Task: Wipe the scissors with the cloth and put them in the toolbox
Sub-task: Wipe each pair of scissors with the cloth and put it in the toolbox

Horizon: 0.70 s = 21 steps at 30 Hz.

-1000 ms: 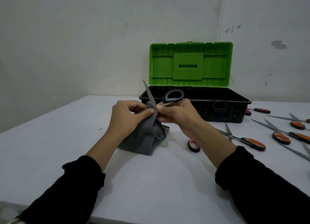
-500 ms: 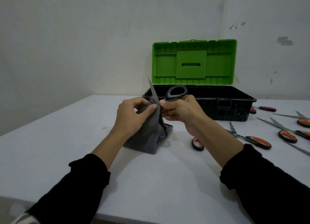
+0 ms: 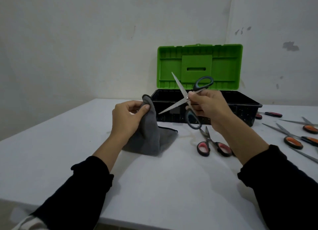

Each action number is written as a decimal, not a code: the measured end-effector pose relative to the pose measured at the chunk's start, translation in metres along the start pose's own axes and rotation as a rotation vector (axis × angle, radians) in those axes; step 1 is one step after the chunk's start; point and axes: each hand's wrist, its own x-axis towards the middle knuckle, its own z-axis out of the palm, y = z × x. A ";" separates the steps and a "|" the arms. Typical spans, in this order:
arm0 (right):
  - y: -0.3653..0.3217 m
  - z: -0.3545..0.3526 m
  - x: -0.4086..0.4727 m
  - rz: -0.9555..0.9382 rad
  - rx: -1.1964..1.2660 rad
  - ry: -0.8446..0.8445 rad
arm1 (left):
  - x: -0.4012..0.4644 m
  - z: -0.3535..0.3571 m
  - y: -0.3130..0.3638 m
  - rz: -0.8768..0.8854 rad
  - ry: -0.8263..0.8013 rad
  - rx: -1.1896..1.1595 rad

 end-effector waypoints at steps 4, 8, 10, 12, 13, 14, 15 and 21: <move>-0.011 -0.006 0.000 -0.025 -0.473 -0.127 | -0.001 0.003 0.002 -0.085 0.148 -0.207; -0.021 -0.005 -0.009 -0.033 -0.756 -0.312 | -0.005 0.004 0.009 -0.022 0.031 -0.248; -0.018 0.002 -0.009 -0.055 -0.788 -0.351 | -0.009 0.006 0.013 0.115 -0.117 -0.167; -0.012 0.008 -0.006 -0.098 -0.760 -0.344 | -0.013 0.007 0.016 0.223 -0.237 -0.090; -0.010 0.011 -0.005 -0.111 -0.734 -0.344 | -0.014 0.007 0.015 0.260 -0.267 -0.054; -0.008 0.012 -0.004 -0.115 -0.706 -0.344 | -0.013 0.005 0.015 0.292 -0.282 -0.015; -0.007 0.012 -0.003 -0.119 -0.679 -0.342 | -0.012 0.004 0.014 0.315 -0.286 0.019; -0.011 0.011 -0.005 -0.251 -0.645 -0.296 | -0.009 0.002 0.017 0.247 -0.209 0.151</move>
